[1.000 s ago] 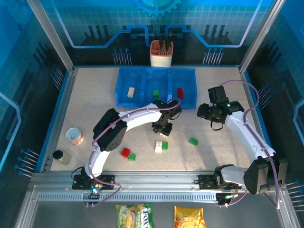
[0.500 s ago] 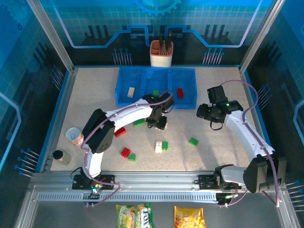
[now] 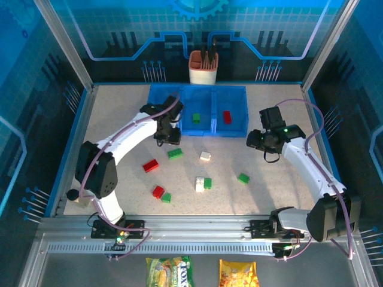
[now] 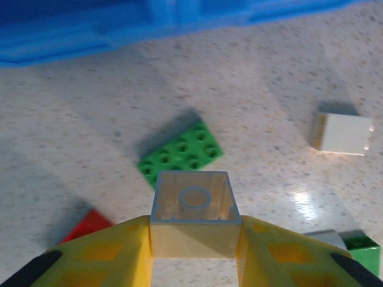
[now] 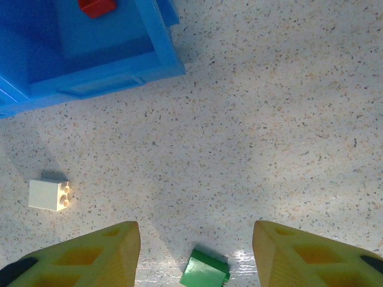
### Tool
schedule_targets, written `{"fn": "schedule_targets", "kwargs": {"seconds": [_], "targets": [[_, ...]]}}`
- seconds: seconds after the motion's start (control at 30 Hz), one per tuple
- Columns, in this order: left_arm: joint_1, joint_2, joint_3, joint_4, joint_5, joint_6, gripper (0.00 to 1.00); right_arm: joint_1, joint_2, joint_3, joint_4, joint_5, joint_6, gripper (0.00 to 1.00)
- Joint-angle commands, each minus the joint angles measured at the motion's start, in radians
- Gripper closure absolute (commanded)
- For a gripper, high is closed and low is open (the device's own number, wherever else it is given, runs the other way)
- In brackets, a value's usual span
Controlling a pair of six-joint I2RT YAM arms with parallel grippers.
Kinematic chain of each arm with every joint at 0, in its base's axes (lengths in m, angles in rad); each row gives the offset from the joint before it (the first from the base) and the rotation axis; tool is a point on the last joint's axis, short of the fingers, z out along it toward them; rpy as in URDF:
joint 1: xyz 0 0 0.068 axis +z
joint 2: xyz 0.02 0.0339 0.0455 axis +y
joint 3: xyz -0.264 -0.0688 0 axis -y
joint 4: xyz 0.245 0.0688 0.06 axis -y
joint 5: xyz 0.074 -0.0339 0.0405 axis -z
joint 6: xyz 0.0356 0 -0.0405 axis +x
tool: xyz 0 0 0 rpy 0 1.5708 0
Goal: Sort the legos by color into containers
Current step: Pick up the lego from the center of the table, then place the lego in the container.
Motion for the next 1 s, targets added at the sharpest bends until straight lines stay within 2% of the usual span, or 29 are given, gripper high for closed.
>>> {"fn": "schedule_targets", "kwargs": {"seconds": [0.0, 0.23, 0.5, 0.97], "targets": [[0.063, -0.053, -0.027, -0.034, -0.009, 0.05, 0.62, 0.014, 0.001, 0.028, -0.031, 0.004, 0.012, 0.46], [0.156, -0.029, 0.022, -0.029, 0.016, 0.085, 0.62, 0.014, -0.017, 0.025, -0.044, 0.019, 0.007, 0.46], [0.194, 0.102, 0.159, -0.011, 0.037, 0.109, 0.62, 0.015, -0.039, 0.019, -0.057, 0.031, 0.006, 0.46], [0.244, 0.374, 0.451, -0.083, 0.053, 0.14, 0.62, 0.015, -0.091, 0.007, -0.092, 0.056, 0.005, 0.46]]}}
